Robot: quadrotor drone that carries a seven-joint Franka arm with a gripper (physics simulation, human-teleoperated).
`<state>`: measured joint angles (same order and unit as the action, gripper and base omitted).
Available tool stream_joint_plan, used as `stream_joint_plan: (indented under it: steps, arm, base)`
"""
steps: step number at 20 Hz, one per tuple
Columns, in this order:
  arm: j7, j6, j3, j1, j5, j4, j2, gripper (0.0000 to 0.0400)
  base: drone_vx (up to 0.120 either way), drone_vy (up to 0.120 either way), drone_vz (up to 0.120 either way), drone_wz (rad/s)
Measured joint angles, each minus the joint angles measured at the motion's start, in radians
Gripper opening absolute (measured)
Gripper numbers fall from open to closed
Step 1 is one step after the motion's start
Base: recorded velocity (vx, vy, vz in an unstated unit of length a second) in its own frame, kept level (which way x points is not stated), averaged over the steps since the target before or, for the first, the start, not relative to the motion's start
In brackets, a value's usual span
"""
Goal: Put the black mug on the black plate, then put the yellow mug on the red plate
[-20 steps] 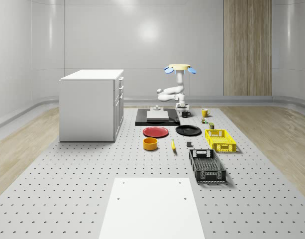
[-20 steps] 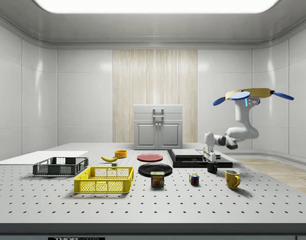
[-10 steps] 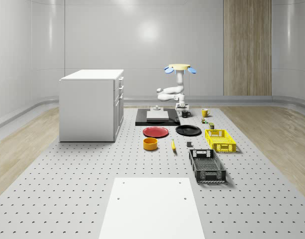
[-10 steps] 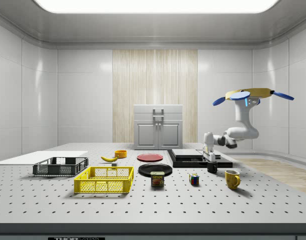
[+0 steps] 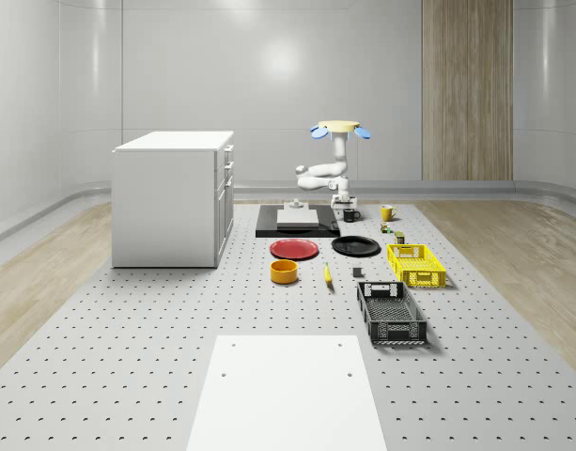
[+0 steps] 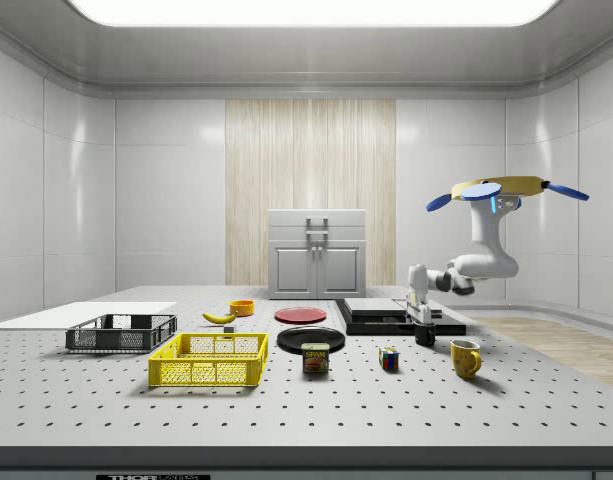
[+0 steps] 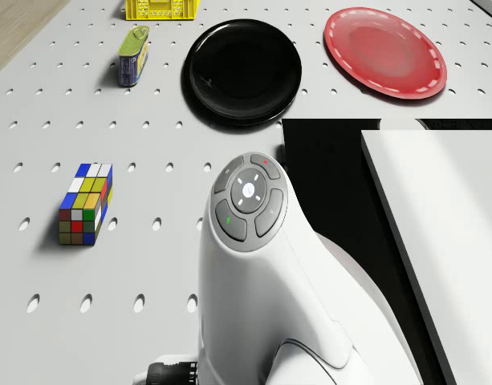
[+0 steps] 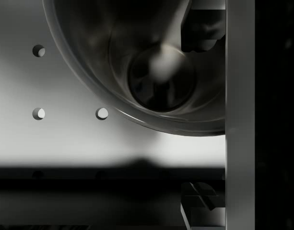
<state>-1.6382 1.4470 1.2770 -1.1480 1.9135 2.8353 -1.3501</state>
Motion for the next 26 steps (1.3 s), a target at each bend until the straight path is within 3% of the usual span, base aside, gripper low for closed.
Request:
stream_joint_plan:
  steps: [3,8,20,23,26]
  arm:
    - [-0.002,0.008,0.002,-0.003,-0.004,-0.001,-0.008,0.0202]
    - [-0.006,0.019,0.004,-0.007,-0.01,-0.001,-0.021,0.0129]
    - [-0.015,0.033,0.036,-0.016,-0.047,0.002,-0.046,0.0103]
    - [-0.165,0.038,0.08,-0.068,-0.094,0.024,-0.075,0.0103]
    - [-0.27,0.075,0.131,-0.131,-0.158,0.039,-0.133,0.0105]
  base:
    - [0.0,0.0,0.0,0.0]
    - [0.0,0.0,0.0,0.0]
    - [0.0,0.0,0.0,0.0]
    - [0.0,0.0,0.067,0.0]
    - [0.0,0.0,0.12,0.0]
